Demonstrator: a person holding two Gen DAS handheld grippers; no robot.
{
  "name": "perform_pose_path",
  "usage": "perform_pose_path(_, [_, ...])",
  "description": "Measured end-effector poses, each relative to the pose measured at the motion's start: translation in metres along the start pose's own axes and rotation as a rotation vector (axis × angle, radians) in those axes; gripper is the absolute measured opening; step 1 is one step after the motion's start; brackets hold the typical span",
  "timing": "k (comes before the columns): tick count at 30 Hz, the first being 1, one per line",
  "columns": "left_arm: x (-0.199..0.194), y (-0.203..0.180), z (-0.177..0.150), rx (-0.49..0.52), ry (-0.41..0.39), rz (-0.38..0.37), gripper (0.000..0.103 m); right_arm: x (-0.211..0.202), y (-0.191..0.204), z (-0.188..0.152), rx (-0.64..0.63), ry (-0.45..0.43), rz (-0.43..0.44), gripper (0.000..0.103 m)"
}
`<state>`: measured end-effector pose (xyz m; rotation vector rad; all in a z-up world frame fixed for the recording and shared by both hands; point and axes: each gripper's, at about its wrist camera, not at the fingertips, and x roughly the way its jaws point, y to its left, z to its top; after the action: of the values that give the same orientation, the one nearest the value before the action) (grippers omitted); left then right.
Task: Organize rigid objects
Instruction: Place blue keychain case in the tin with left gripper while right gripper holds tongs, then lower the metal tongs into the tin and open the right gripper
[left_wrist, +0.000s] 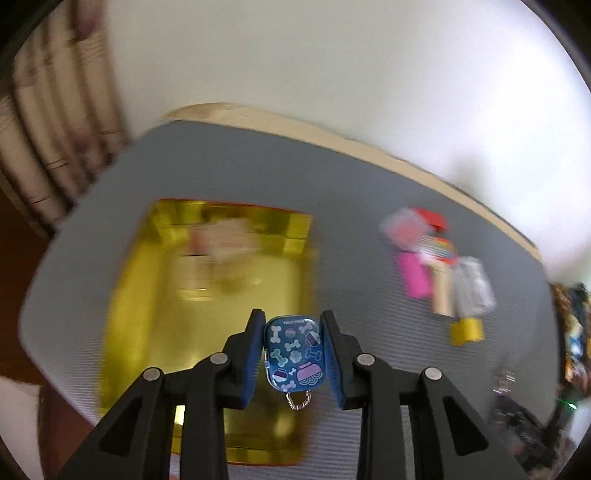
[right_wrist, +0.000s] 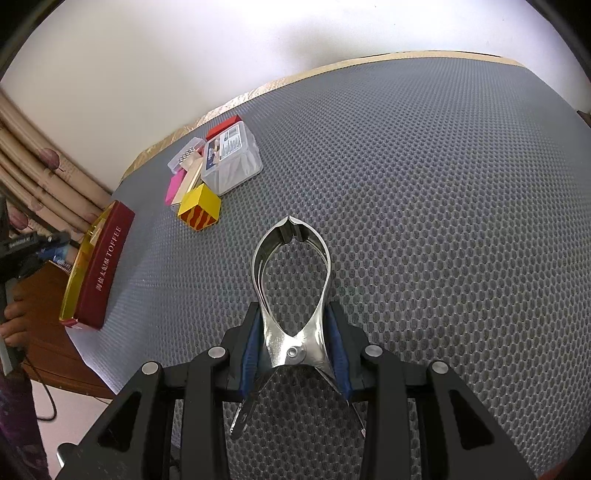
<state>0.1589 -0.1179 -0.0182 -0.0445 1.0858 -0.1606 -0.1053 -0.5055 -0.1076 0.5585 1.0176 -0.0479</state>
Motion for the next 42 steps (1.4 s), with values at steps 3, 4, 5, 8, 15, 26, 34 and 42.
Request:
perform_pose_path(3, [0.014,0.027,0.002,-0.029,0.008,0.074,0.031,0.000,0.000,-0.001,0.005,-0.001,-0.002,0.032])
perform_pose_path(4, [0.022,0.037,0.006,-0.023,0.013,0.110,0.031,0.001,0.001,-0.001,0.004,0.000,-0.004,0.032])
perform_pose_path(5, [0.029,0.042,0.009,-0.012,0.016,0.128,0.031,0.001,0.001,-0.001,0.003,-0.001,-0.006,0.033])
perform_pose_path(8, [0.051,0.051,0.018,0.005,0.021,0.176,0.031,0.001,0.002,-0.001,0.002,-0.002,-0.010,0.033])
perform_pose_path(15, [0.088,0.061,0.038,0.044,0.037,0.246,0.031,0.003,0.001,-0.002,0.000,-0.004,-0.012,0.033])
perform_pose_path(26, [0.101,0.061,0.056,0.077,0.025,0.247,0.032,0.004,0.000,-0.001,-0.007,-0.005,-0.011,0.033])
perform_pose_path(34, [0.046,0.074,0.044,-0.067,-0.122,0.201,0.033,0.006,0.001,0.002,-0.014,0.008,-0.017,0.033])
perform_pose_path(42, [-0.042,0.079,-0.035,-0.198,-0.253,0.095,0.040,0.011,-0.001,0.012,0.053,0.067,0.062,0.032])
